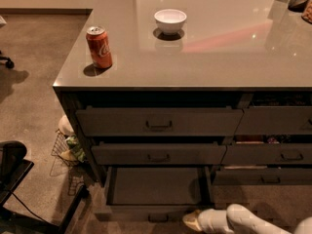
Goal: Close bottom drawer
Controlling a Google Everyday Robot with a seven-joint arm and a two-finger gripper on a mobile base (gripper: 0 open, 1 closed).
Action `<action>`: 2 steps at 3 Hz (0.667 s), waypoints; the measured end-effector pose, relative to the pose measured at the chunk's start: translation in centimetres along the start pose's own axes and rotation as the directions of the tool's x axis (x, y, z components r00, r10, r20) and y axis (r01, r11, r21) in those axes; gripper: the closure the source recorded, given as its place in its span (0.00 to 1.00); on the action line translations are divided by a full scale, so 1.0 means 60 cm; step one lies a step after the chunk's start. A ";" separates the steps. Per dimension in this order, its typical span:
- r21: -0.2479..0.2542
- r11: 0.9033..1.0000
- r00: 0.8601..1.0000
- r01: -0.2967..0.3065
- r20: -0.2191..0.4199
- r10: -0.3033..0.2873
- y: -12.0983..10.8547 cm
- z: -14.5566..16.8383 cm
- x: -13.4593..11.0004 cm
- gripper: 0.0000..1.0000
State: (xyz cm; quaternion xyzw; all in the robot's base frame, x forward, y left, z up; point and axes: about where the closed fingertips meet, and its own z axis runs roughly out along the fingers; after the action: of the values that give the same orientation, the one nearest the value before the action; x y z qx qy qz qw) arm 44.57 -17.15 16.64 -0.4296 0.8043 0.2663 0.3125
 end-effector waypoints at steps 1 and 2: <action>0.003 1.000 1.000 0.015 0.005 -0.015 -0.035 0.013 -0.021 1.00; 0.006 0.999 0.999 0.036 0.009 -0.036 -0.087 0.029 -0.054 1.00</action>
Offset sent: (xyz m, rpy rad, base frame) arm 0.1649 0.0027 0.0146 -0.0186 -0.0874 0.0423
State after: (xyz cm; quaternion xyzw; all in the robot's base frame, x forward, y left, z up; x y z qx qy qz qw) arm 50.89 -16.79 17.02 -0.4419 0.7957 0.2603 0.3224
